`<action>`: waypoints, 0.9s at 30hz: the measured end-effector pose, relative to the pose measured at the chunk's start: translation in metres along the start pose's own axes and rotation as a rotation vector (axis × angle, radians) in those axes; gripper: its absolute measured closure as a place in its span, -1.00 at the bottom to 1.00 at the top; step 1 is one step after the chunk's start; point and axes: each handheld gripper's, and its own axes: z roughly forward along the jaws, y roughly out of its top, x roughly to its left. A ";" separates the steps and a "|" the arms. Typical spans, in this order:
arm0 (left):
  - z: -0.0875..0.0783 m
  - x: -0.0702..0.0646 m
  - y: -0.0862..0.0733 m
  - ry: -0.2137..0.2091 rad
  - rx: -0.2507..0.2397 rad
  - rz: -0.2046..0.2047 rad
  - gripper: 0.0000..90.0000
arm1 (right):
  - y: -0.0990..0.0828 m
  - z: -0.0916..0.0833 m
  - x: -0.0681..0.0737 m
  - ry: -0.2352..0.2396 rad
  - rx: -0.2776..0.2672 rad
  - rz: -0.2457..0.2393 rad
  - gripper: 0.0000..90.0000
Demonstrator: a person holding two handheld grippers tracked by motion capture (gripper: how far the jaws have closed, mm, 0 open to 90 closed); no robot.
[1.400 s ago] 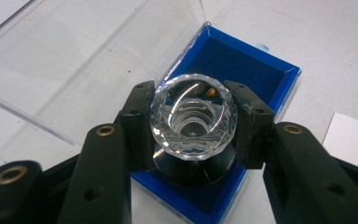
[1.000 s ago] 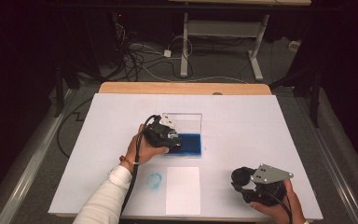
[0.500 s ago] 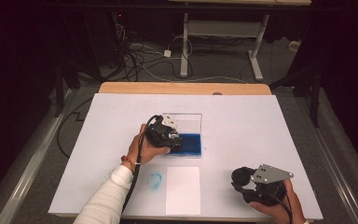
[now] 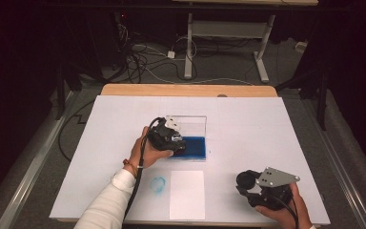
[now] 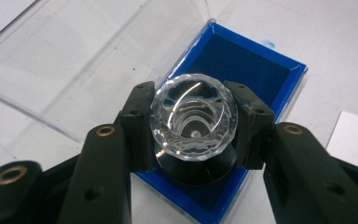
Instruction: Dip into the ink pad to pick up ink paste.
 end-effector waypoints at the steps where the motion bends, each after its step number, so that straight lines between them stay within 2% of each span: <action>1: -0.003 0.002 -0.001 -0.003 -0.018 -0.009 0.21 | 0.000 0.000 0.000 0.000 -0.001 0.004 -0.14; 4: -0.015 0.005 -0.003 -0.015 -0.070 -0.030 0.21 | -0.001 -0.001 -0.002 -0.002 -0.002 0.006 -0.14; 12: -0.042 0.001 -0.008 -0.012 -0.138 -0.011 0.21 | 0.001 0.000 -0.003 -0.007 -0.002 0.011 -0.14; 15: -0.048 -0.003 -0.008 0.001 -0.138 0.004 0.21 | 0.002 0.001 -0.003 -0.011 -0.002 0.006 -0.14; 20: -0.052 -0.011 -0.007 -0.017 -0.126 0.036 0.21 | 0.001 -0.001 -0.003 -0.014 -0.006 0.006 -0.14; 27: -0.058 -0.021 -0.006 -0.022 -0.134 0.062 0.21 | 0.002 -0.002 -0.003 -0.012 -0.011 0.003 -0.14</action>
